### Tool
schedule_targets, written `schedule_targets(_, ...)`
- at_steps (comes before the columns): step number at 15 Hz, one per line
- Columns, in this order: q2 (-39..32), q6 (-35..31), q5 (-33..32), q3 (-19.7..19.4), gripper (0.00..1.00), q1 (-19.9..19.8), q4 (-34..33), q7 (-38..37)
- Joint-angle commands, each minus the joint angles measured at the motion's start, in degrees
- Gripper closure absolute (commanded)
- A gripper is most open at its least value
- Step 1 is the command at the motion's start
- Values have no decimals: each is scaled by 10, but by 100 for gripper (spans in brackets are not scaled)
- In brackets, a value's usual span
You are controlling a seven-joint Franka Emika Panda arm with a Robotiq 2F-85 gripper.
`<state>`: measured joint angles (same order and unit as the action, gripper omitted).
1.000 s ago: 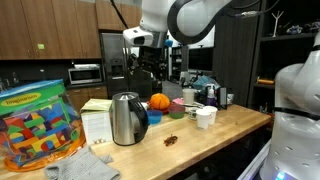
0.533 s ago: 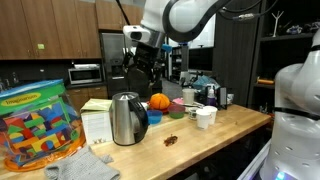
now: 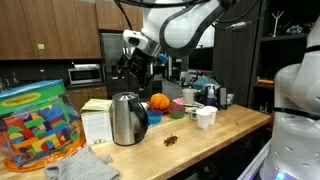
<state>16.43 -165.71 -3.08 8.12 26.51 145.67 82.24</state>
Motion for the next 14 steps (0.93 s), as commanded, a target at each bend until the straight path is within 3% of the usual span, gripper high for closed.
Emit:
schedule_targets(1, -33, -59, 8, -14, 0, 12, -6, 27)
schedule_targets(7, -52, -85, -32, -1, 0, -20, -37, 18)
schedule_targets(14, -75, -120, -34, -9, 0, -28, -49, 36)
